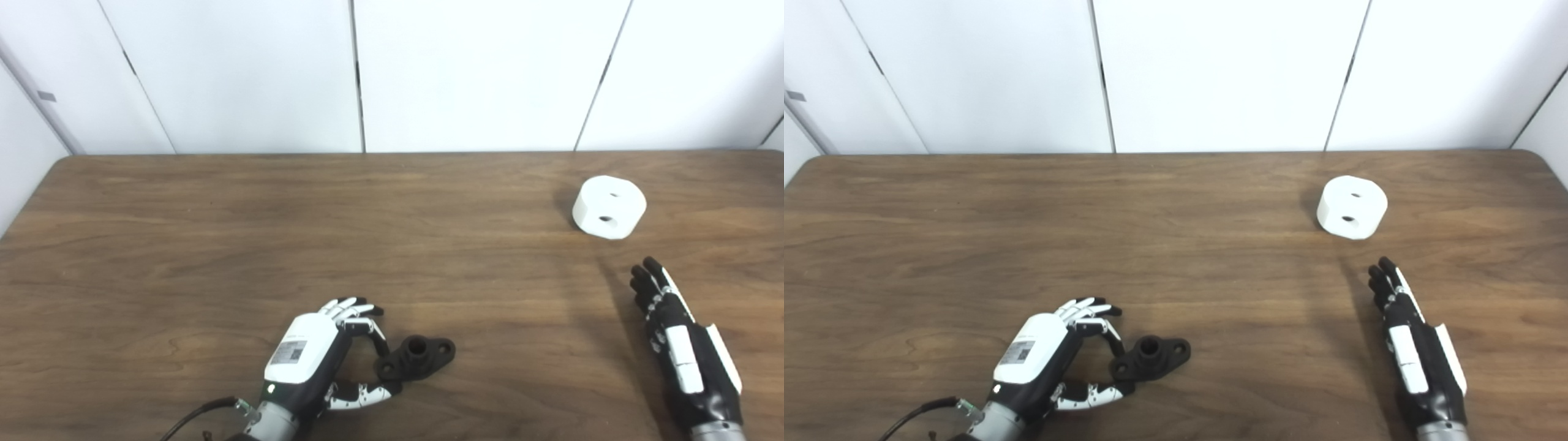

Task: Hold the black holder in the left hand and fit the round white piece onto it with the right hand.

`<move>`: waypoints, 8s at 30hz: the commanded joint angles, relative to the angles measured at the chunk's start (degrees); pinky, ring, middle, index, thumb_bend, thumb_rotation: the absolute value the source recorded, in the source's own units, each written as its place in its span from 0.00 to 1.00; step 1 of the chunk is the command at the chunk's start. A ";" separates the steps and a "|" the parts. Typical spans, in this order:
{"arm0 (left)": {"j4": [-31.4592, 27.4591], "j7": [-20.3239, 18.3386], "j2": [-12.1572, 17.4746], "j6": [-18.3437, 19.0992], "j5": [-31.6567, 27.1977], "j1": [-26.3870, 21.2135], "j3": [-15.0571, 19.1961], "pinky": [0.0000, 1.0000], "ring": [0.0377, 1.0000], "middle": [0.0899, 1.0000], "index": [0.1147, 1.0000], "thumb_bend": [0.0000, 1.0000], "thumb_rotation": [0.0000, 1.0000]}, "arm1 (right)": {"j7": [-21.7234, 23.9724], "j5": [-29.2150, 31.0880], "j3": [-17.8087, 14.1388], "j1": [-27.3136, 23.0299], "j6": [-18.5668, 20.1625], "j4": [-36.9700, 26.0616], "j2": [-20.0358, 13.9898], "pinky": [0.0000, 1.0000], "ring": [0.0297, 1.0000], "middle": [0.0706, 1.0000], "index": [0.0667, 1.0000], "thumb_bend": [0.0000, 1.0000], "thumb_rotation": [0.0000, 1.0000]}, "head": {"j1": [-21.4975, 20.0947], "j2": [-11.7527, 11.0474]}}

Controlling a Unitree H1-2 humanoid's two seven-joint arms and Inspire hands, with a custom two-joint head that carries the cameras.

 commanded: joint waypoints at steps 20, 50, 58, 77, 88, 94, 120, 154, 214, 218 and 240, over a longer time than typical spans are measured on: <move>4.58 -1.35 2.53 -2.44 3.28 2.10 2.49 0.87 0.86 0.77 0.42 0.52 0.04 | -7.14 -16.61 -3.17 -11.49 13.20 -7.77 -5.37 0.93 0.95 0.94 0.88 0.76 0.34 | -8.31 -2.47; 5.46 -1.53 3.98 -5.87 1.51 2.87 5.47 0.85 0.86 0.77 0.42 0.52 0.04 | -0.61 -36.75 9.84 -35.85 25.56 10.11 -18.93 0.89 0.98 0.96 0.81 0.88 0.32 | -14.40 -4.31; 5.45 -1.56 3.46 -6.12 2.02 3.04 5.74 0.85 0.85 0.76 0.42 0.52 0.04 | -0.07 -37.58 12.47 -38.97 24.94 14.50 -19.68 0.86 0.97 0.94 0.78 0.90 0.31 | -14.39 -4.44; 5.10 -1.64 2.89 -5.84 2.04 3.03 5.88 0.85 0.85 0.76 0.42 0.52 0.04 | -0.27 -37.35 13.56 -39.87 24.87 17.71 -20.30 0.87 0.98 0.93 0.73 0.87 0.33 | -14.40 -4.73; 4.78 -2.01 2.72 -5.54 2.10 3.08 5.90 0.85 0.86 0.77 0.42 0.52 0.04 | -0.39 -36.87 13.45 -39.76 24.15 17.66 -20.63 0.88 0.97 0.91 0.70 0.85 0.33 | -14.18 -4.53; 4.26 -2.67 2.57 -5.09 2.05 3.09 5.98 0.85 0.86 0.77 0.42 0.52 0.04 | -0.62 -36.95 13.52 -39.71 23.87 17.60 -20.67 0.88 0.97 0.91 0.68 0.84 0.31 | -14.11 -4.54; 3.61 -2.94 1.24 -5.23 2.06 3.30 6.46 0.85 0.86 0.77 0.42 0.52 0.04 | -3.33 -37.01 12.81 -39.45 17.16 20.54 -20.60 0.86 0.93 0.85 0.46 0.55 0.15 | -13.44 -4.45; 4.30 -2.20 -3.24 -4.93 6.24 2.55 4.85 0.85 0.86 0.77 0.42 0.52 0.04 | 12.61 -37.43 14.17 -33.65 29.68 -10.19 -21.24 0.88 0.90 0.79 0.45 0.52 0.13 | -6.55 -4.06; 3.39 -3.86 -5.44 -0.05 9.38 0.71 1.73 0.90 0.89 0.80 0.42 0.52 0.05 | 24.90 -41.52 24.10 -23.48 30.42 -22.65 -1.40 0.90 0.94 0.81 0.45 0.52 0.13 | 0.13 0.62; 3.13 -3.97 -5.52 0.09 9.57 0.86 1.66 0.90 0.89 0.80 0.42 0.52 0.05 | 24.58 -41.37 24.32 -23.57 30.38 -22.38 -1.63 0.91 0.94 0.81 0.45 0.52 0.13 | 0.01 0.93; 2.18 -4.66 -5.40 0.74 9.18 1.07 1.40 0.90 0.89 0.80 0.42 0.52 0.05 | 21.24 -41.76 26.70 -23.39 27.34 -21.20 -3.43 0.87 0.93 0.80 0.45 0.52 0.13 | -0.11 0.97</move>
